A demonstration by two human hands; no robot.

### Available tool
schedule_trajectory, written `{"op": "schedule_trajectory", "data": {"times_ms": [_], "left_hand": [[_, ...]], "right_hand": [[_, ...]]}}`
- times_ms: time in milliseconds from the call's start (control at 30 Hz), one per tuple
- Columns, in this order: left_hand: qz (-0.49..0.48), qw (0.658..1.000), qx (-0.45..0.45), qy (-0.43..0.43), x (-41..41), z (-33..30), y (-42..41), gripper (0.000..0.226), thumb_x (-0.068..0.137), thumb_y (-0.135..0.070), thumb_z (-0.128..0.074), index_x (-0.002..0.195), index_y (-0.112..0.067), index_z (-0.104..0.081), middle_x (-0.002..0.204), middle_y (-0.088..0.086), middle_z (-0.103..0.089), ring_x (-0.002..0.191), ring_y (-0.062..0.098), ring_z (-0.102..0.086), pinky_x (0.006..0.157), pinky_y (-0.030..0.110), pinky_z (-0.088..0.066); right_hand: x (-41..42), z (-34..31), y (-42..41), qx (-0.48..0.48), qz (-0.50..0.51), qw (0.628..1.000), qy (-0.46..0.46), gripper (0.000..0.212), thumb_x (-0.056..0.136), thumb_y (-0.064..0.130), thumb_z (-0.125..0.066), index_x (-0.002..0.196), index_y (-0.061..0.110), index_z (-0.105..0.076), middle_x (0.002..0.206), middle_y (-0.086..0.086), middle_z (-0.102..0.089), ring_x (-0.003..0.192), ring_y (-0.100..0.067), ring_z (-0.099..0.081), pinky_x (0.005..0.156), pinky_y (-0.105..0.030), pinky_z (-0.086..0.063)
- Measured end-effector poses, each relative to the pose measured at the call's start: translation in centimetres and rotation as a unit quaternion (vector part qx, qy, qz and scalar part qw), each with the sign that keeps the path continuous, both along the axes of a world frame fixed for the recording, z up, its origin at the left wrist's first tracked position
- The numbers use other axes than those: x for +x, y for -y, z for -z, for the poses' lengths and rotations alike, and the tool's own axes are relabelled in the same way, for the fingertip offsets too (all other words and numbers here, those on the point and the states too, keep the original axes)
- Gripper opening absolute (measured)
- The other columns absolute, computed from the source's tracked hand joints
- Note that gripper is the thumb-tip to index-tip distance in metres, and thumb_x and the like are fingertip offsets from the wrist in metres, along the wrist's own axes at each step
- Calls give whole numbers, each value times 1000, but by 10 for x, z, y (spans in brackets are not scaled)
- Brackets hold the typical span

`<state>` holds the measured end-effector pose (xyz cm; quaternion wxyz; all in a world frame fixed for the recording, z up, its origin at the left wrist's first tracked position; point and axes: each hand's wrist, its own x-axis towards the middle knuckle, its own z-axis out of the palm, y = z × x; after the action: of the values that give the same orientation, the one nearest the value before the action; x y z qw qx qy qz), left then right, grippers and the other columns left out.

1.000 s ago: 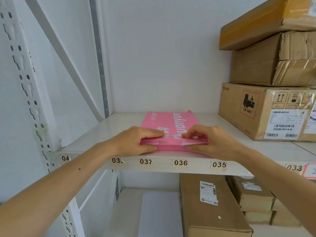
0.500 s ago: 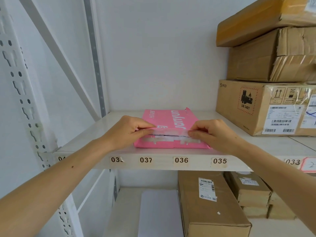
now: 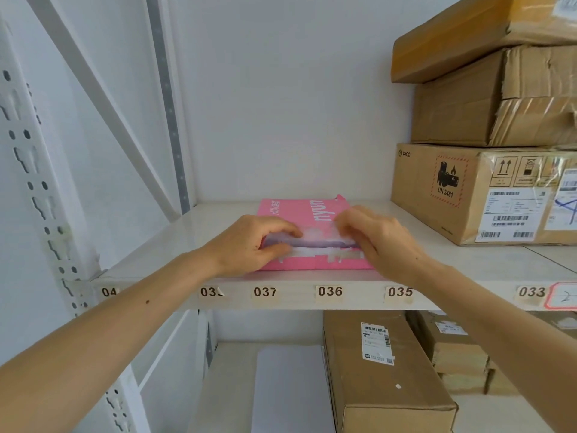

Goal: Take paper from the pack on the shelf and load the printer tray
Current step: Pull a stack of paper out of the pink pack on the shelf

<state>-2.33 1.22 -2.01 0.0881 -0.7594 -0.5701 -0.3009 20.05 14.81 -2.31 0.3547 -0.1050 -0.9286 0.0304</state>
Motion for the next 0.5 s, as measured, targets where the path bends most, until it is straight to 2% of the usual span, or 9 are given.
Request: {"op": "schedule_trajectory", "data": {"times_ms": [33,100,167,267,400,500], "left_hand": [[-10,999,6,30,1,1,-2,21,90,-19,-66,110,-18,-71,109,-10,-70,76,-26,-53,71,-4,-35],[-32,995,12,92,4,2,-6,14,88,-23,-68,100,-23,-74,99,-19,-71,82,-20,-59,74,0,-38],[-51,990,15,128,7,3,-9,10,86,-21,-70,94,-24,-76,92,-25,-70,91,-13,-62,80,1,-39],[-69,985,18,155,9,4,-11,12,82,-15,-73,86,-25,-77,86,-26,-71,89,-12,-63,80,1,-38],[-67,978,-12,198,10,1,-8,17,74,-16,-81,84,-29,-77,90,-21,-74,93,-9,-65,89,8,-41],[-59,977,-39,201,11,-1,-4,26,67,-18,-86,89,-29,-77,94,-21,-74,97,-10,-64,92,10,-39]], "right_hand": [[1,1,1,24,0,1000,16,22,88,-9,-50,93,8,-63,109,-5,-63,89,-31,-62,64,-50,-53],[3,3,3,42,-4,999,25,26,87,-6,-54,96,11,-71,119,-6,-60,100,-25,-62,66,-49,-54],[6,5,4,42,-13,999,21,23,88,5,-56,103,13,-72,119,-5,-59,100,-19,-61,66,-48,-55],[9,7,5,26,-15,999,26,21,86,16,-59,101,16,-74,119,-4,-57,100,-15,-59,68,-46,-54],[11,8,6,-12,-23,1000,18,15,89,21,-61,94,17,-74,120,-1,-56,103,-13,-57,75,-47,-52],[12,8,7,-38,-34,999,20,20,92,27,-59,88,15,-74,120,1,-55,103,-10,-55,79,-44,-51]]}}
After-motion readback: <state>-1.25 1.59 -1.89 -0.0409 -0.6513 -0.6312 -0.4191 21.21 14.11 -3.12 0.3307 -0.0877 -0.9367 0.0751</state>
